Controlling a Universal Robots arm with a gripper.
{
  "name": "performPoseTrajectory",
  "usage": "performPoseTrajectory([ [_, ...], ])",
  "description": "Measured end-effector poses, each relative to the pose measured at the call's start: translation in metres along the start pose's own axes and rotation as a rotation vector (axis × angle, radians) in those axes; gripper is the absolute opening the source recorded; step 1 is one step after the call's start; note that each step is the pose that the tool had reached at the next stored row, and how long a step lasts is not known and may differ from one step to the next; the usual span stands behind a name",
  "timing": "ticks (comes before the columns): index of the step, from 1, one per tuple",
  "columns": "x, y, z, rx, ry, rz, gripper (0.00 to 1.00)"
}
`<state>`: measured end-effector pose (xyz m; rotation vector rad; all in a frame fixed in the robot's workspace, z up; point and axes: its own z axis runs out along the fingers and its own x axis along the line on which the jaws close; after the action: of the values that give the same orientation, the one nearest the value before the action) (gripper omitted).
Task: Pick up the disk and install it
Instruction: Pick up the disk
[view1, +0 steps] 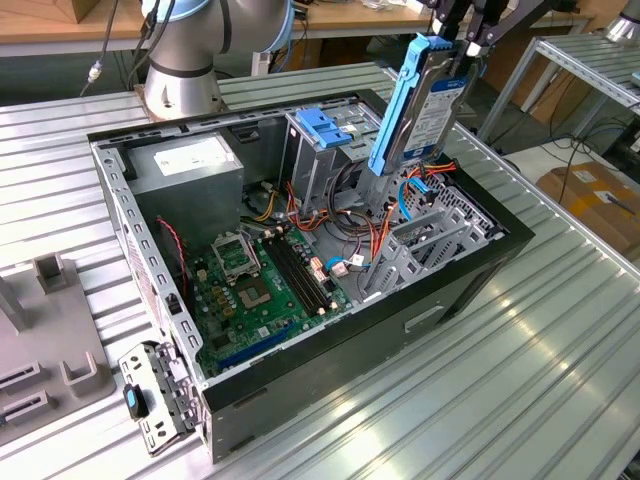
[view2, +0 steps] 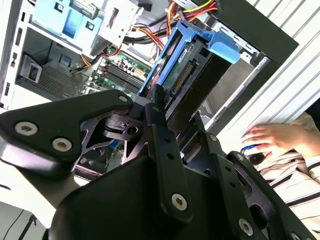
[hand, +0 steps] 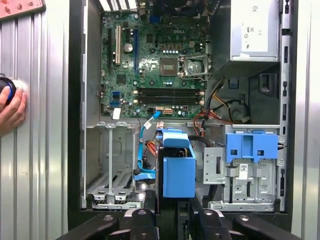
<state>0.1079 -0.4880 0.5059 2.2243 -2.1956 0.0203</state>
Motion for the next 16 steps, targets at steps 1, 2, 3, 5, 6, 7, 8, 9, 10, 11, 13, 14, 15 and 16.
performPoseTrajectory([
  [1,0.0016,0.0000,0.0000,0.0000,0.0010,0.000,0.35],
  [2,0.0042,0.0000,0.0000,0.0000,0.0024,0.000,0.35],
  [3,0.0064,0.0001,0.0001,0.0000,0.0033,0.000,0.35],
  [5,0.0099,0.0001,0.0002,0.0000,0.0043,0.000,0.35],
  [6,0.0102,0.0001,0.0003,0.0000,0.0043,0.000,0.35],
  [7,0.0102,0.0001,0.0003,0.0000,0.0043,0.000,0.35],
  [8,0.0102,0.0001,0.0002,0.0000,0.0043,0.000,0.35],
  [9,0.0107,0.0001,0.0002,-0.0001,0.0044,0.000,0.35],
  [10,0.0111,0.0001,0.0002,-0.0001,0.0044,0.000,0.35],
  [11,0.0112,0.0001,0.0002,0.0000,0.0044,0.000,0.35],
  [13,0.0112,0.0001,0.0002,-0.0001,0.0044,0.000,0.35],
  [14,0.0112,0.0001,0.0002,0.0000,0.0044,0.000,0.35],
  [15,0.0113,0.0001,0.0002,-0.0001,0.0044,0.000,0.35],
  [16,0.0113,0.0001,0.0002,-0.0001,0.0044,0.000,0.35],
])
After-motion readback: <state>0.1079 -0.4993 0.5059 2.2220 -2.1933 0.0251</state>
